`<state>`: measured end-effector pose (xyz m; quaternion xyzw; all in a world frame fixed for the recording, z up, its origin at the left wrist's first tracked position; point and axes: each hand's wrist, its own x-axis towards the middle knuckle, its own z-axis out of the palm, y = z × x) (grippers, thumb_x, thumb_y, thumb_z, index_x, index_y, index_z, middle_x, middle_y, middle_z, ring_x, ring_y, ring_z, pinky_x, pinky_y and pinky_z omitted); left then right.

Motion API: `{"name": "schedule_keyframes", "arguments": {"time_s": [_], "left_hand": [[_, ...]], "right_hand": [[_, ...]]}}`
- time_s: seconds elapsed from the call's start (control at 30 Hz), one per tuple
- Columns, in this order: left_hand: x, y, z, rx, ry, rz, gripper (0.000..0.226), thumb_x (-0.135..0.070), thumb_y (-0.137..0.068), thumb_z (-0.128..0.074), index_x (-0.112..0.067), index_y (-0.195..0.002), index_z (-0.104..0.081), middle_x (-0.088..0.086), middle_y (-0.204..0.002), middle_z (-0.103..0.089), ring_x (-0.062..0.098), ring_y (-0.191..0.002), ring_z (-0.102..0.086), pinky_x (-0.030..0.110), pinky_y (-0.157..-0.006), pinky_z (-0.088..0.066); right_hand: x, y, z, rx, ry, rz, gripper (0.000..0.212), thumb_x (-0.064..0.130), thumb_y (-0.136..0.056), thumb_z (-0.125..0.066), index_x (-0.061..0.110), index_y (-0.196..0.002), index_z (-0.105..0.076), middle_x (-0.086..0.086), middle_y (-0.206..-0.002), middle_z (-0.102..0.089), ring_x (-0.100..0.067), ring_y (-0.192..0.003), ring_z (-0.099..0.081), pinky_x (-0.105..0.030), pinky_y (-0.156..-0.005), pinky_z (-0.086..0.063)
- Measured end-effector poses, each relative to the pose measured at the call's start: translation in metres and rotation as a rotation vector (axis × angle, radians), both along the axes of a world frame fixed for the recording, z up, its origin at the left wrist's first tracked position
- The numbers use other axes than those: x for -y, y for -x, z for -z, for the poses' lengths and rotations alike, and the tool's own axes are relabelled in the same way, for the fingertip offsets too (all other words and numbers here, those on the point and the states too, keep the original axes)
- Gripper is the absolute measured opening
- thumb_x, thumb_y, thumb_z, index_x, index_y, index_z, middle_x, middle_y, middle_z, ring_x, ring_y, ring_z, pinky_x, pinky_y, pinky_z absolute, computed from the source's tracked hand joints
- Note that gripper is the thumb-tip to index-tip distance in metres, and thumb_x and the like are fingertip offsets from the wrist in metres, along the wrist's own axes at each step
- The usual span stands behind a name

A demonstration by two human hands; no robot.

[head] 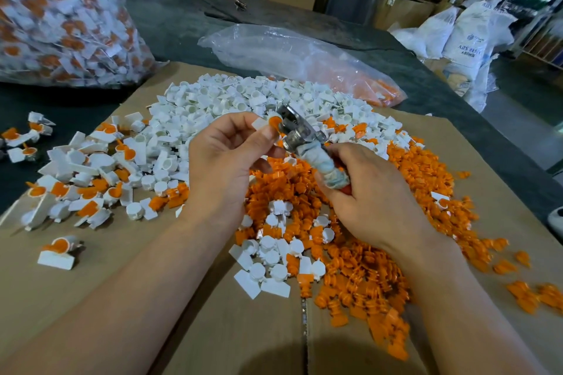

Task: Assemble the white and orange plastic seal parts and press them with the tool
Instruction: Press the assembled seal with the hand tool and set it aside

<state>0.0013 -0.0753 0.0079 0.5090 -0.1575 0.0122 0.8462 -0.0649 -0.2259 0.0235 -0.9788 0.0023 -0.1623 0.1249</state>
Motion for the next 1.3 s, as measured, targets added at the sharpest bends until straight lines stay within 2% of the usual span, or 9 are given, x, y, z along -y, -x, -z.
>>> {"name": "schedule_keyframes", "arguments": {"time_s": [0.1,0.2,0.4,0.5,0.6,0.83,0.97,1.07,1.3], "left_hand": [[0.0000,0.0007,-0.0005,0.012,-0.003,0.015,0.008,-0.006,-0.075,-0.064,-0.012,-0.074,-0.059,-0.004,-0.058,-0.065,0.010,-0.052,-0.061,0.019,-0.045,-0.045],[0.0003,0.0024,-0.0007,0.020,-0.016,0.025,0.010,-0.015,-0.067,-0.065,-0.012,-0.075,-0.059,-0.003,-0.059,-0.065,0.011,-0.053,-0.062,0.019,-0.045,-0.046],[0.0000,0.0022,-0.0010,0.023,-0.017,0.029,0.012,-0.017,-0.066,-0.065,-0.011,-0.075,-0.059,-0.003,-0.059,-0.065,0.011,-0.053,-0.062,0.019,-0.045,-0.045],[-0.0005,0.0026,-0.0004,0.033,-0.019,0.038,0.012,-0.018,-0.066,-0.066,-0.012,-0.075,-0.060,-0.003,-0.059,-0.065,0.011,-0.053,-0.062,0.020,-0.045,-0.045],[-0.0006,0.0030,-0.0003,0.037,-0.015,0.041,0.012,-0.017,-0.066,-0.066,-0.012,-0.075,-0.060,-0.003,-0.059,-0.065,0.011,-0.053,-0.062,0.020,-0.045,-0.045],[0.0001,0.0035,-0.0008,0.047,-0.004,0.036,0.011,-0.015,-0.066,-0.065,-0.011,-0.074,-0.059,-0.005,-0.057,-0.065,0.008,-0.052,-0.061,0.019,-0.045,-0.046],[0.0015,0.0033,0.0007,0.031,0.001,0.023,0.006,-0.009,-0.071,-0.064,-0.010,-0.073,-0.059,-0.006,-0.056,-0.065,0.008,-0.052,-0.062,0.018,-0.047,-0.048],[0.0021,0.0021,0.0018,0.009,0.004,0.010,0.016,0.004,-0.080,-0.059,-0.009,-0.071,-0.058,-0.004,-0.056,-0.064,0.010,-0.051,-0.062,0.019,-0.049,-0.049],[0.0010,0.0011,0.0023,-0.013,0.002,-0.001,0.020,0.008,-0.082,-0.056,-0.008,-0.072,-0.059,-0.004,-0.054,-0.064,0.010,-0.049,-0.060,0.018,-0.050,-0.049]], "right_hand": [[0.0002,0.0000,-0.0003,-0.002,-0.005,-0.008,0.040,0.031,-0.088,-0.056,0.019,-0.124,-0.047,0.003,-0.112,-0.055,-0.004,-0.087,-0.040,-0.020,-0.067,-0.026],[-0.0002,0.0002,-0.0020,-0.007,-0.007,-0.019,0.032,0.030,-0.088,-0.056,0.020,-0.118,-0.051,0.004,-0.101,-0.054,-0.006,-0.081,-0.040,-0.023,-0.061,-0.023],[-0.0016,0.0026,-0.0061,0.005,0.034,-0.038,0.012,0.034,-0.086,-0.055,0.022,-0.088,-0.051,0.011,-0.072,-0.043,-0.010,-0.075,-0.034,-0.023,-0.056,-0.027],[-0.0022,0.0034,-0.0072,0.023,0.052,-0.037,0.014,0.036,-0.085,-0.055,0.024,-0.084,-0.049,0.009,-0.071,-0.044,-0.011,-0.073,-0.035,-0.031,-0.057,-0.023],[-0.0023,0.0047,-0.0066,-0.007,0.036,-0.039,0.013,0.035,-0.087,-0.054,0.026,-0.084,-0.046,0.011,-0.067,-0.043,-0.013,-0.066,-0.041,-0.021,-0.054,-0.030],[-0.0023,0.0053,-0.0066,-0.056,-0.088,-0.076,0.012,0.033,-0.088,-0.055,0.024,-0.087,-0.046,0.006,-0.069,-0.051,-0.016,-0.063,-0.049,-0.034,-0.056,-0.041],[-0.0041,0.0045,-0.0053,-0.060,-0.151,-0.097,0.012,0.028,-0.087,-0.058,0.025,-0.086,-0.046,0.005,-0.067,-0.051,-0.017,-0.062,-0.049,-0.038,-0.055,-0.041],[-0.0050,0.0030,-0.0028,-0.066,-0.163,-0.100,0.016,0.027,-0.088,-0.058,0.029,-0.085,-0.043,0.009,-0.062,-0.047,-0.012,-0.057,-0.047,-0.035,-0.052,-0.039],[-0.0074,0.0008,0.0013,-0.074,-0.158,-0.090,0.019,0.024,-0.087,-0.059,0.029,-0.083,-0.041,0.009,-0.058,-0.044,-0.010,-0.051,-0.044,-0.032,-0.046,-0.036]]}}
